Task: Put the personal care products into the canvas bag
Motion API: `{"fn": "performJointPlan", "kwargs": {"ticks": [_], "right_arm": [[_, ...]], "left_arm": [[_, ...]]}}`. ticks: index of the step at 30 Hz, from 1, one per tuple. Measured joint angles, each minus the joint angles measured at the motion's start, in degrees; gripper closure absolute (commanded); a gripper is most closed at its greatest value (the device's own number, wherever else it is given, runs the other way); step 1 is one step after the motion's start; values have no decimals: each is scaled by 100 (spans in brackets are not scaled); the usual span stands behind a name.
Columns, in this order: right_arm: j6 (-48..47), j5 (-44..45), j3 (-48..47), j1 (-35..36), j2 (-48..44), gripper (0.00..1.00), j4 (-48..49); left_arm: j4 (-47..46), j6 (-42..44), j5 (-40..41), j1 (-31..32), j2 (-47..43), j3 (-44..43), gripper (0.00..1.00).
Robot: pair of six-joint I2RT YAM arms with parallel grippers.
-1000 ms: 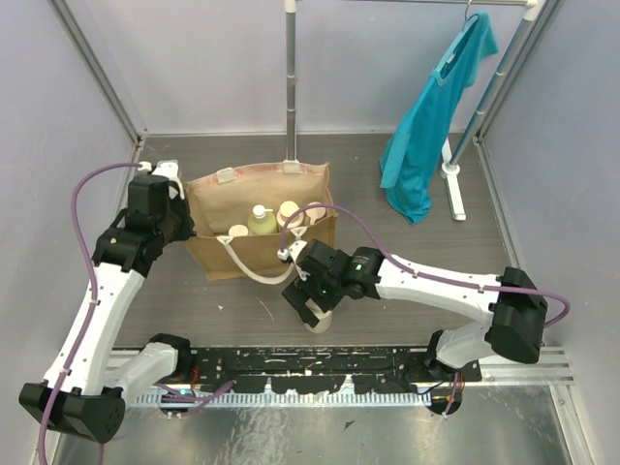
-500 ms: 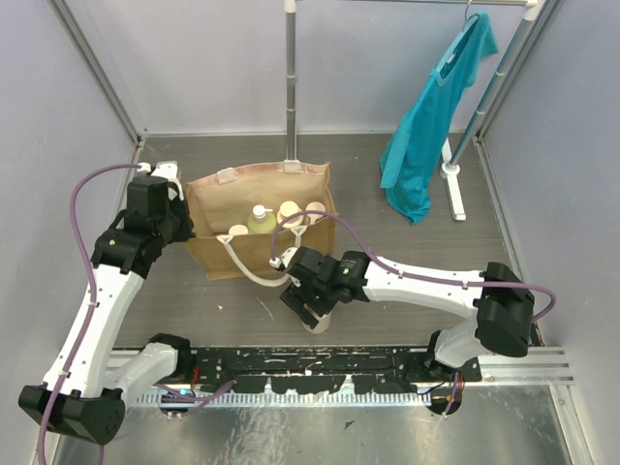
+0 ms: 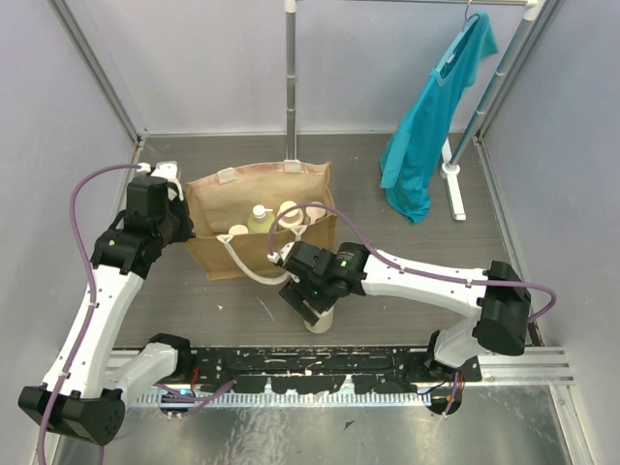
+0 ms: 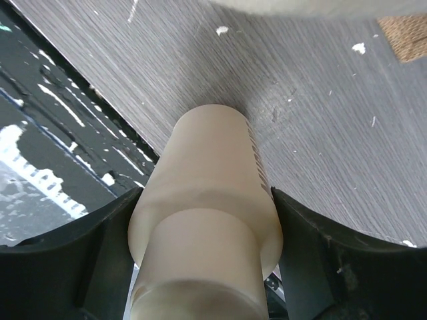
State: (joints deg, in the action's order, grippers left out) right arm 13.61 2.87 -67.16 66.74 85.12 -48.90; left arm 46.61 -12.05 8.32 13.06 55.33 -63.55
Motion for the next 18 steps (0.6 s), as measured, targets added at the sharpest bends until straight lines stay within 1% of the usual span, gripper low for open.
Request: {"fn": "performJointPlan", "kwargs": {"ticks": [5,9,14,18], "right_arm": [[74,76,-848,7,0,92,-490],[114,184,-1952,4,0,93,-1001],[164,175,-3158,-35,-9,93,-1311],[205,-11,-3801,-170,-22,94,-1473]], "left_arm": [[-2,0,-2,0,0,0,97],[0,0,-2,0,-2,0,97],[7,0,-2,0,-20,0,97],[39,0,-2,0,-46,2,97]]}}
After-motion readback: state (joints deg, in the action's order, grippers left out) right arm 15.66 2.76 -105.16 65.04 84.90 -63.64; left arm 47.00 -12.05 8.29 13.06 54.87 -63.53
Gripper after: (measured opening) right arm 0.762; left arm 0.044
